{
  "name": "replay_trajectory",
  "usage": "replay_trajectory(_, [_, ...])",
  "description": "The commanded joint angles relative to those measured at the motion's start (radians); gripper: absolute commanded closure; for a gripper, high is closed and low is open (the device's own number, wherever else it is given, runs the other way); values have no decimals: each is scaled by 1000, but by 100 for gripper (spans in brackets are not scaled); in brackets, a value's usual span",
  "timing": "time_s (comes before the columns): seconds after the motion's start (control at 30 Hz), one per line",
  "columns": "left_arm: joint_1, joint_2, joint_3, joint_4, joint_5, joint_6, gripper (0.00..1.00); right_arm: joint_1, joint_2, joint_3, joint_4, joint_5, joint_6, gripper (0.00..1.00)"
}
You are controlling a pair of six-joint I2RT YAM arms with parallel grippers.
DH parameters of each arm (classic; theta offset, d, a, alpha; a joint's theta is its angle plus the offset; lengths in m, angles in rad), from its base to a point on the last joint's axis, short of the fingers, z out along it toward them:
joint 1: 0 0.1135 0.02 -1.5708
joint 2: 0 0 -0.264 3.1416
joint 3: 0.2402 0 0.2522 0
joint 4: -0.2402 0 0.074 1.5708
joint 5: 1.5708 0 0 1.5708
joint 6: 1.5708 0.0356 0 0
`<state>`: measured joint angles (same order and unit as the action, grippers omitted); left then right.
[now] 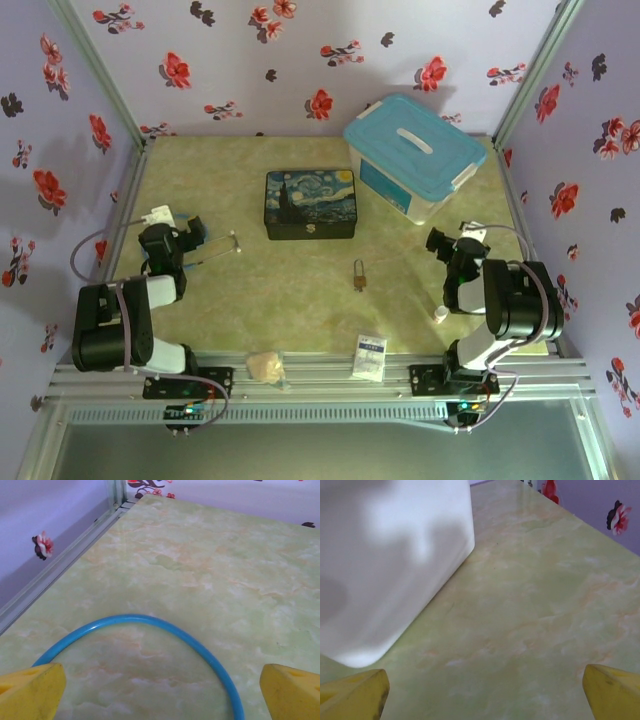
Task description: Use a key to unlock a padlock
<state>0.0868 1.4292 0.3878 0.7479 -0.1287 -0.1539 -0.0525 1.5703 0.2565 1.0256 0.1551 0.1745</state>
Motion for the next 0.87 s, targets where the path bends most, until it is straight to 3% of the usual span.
replay_trajectory(0.0, [-26,28,21,29,57,64,0,12,-6,68,-10,-6,-29,1])
replay_trajectory(0.1, [-47,127,-43,257,42,85,0,28,-23,113,-124,2,-40,1])
replay_trajectory(0.13, [-44,90,-36,180,17,66,0,38,-18,114,-119,20,-47,1])
replay_trajectory(0.23, [-66,106,-12,161,-17,87,0,43,-13,113,-109,28,-54,1])
replay_trajectory(0.47, [-73,111,-14,173,-31,93,0,45,-16,115,-116,29,-56,1])
replay_trajectory(0.57, [-93,117,-20,195,-86,99,0,46,-14,114,-111,28,-56,1])
replay_trajectory(0.83, [-93,116,-9,171,-85,102,0,53,-6,146,-161,-40,-93,1])
